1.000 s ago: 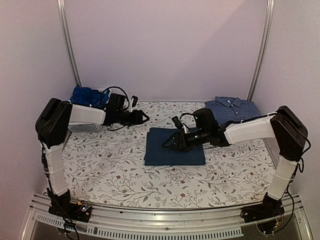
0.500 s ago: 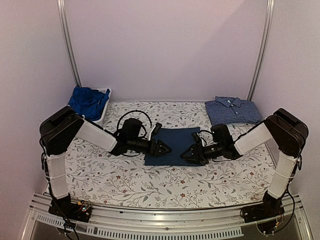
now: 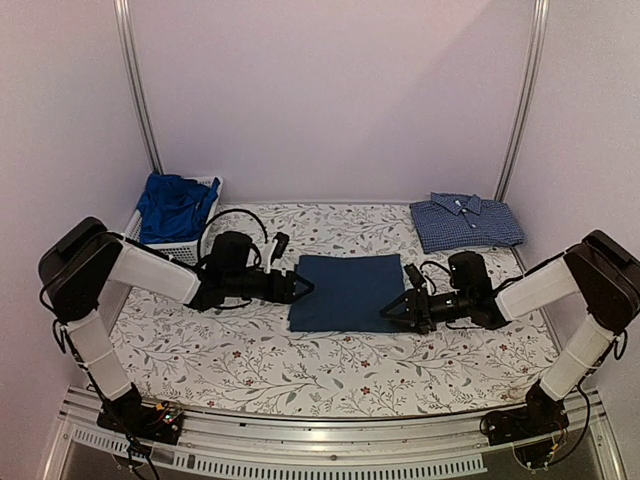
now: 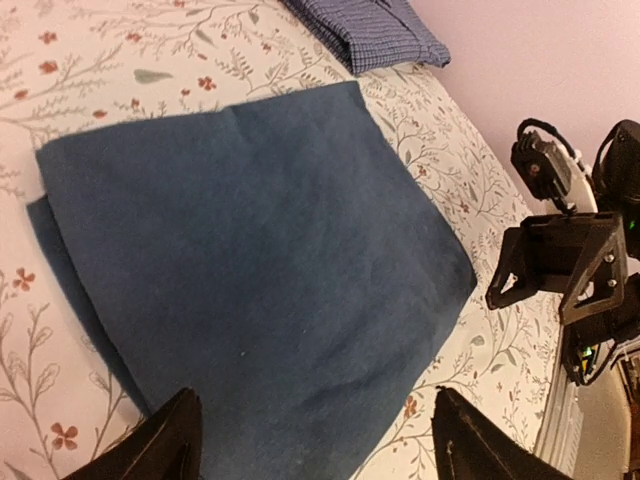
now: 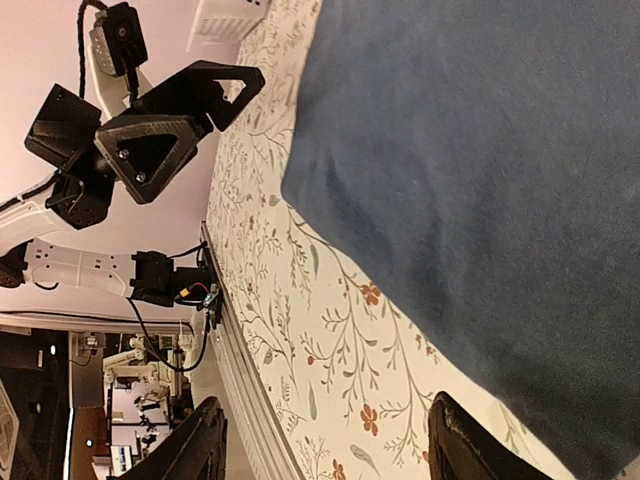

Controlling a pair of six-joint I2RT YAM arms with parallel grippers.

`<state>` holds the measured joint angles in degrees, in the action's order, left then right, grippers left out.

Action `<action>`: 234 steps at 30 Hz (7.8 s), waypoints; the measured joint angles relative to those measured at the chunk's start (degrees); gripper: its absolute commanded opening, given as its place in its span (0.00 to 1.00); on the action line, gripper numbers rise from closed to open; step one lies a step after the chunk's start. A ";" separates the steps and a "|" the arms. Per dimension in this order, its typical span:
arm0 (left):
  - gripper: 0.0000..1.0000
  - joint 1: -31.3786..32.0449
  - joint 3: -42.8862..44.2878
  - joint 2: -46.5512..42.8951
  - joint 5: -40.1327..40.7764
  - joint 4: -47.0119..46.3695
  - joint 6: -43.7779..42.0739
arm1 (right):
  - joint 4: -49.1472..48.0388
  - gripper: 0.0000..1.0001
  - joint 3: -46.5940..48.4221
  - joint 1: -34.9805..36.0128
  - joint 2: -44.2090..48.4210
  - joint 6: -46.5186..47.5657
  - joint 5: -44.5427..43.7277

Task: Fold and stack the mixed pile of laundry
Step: Adjust the square-folded T-shirt at the center of the board, then pick up the square-folded T-shirt from the center of the board, then pass from the left arm to the right, then turn over the square-folded T-shirt at the center of the board, then move the square-folded T-shirt to the center of the board.

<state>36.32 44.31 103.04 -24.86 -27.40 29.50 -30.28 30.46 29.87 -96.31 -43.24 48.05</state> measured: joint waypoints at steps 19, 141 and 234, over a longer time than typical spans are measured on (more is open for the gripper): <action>0.44 28.55 31.54 17.81 24.50 17.73 -35.74 | 19.47 0.68 -3.04 -14.32 13.81 6.71 -7.08; 1.00 12.35 4.59 -12.07 22.38 10.38 -16.94 | 88.76 0.00 48.04 -29.20 14.88 31.56 -66.53; 1.00 2.38 8.72 -2.43 14.88 21.20 -11.19 | 40.37 0.52 32.72 6.38 -13.70 17.57 -11.74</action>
<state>38.70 53.04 100.62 -9.98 -6.20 18.31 10.09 63.18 36.25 -110.02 -25.67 36.32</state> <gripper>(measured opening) 0.996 0.519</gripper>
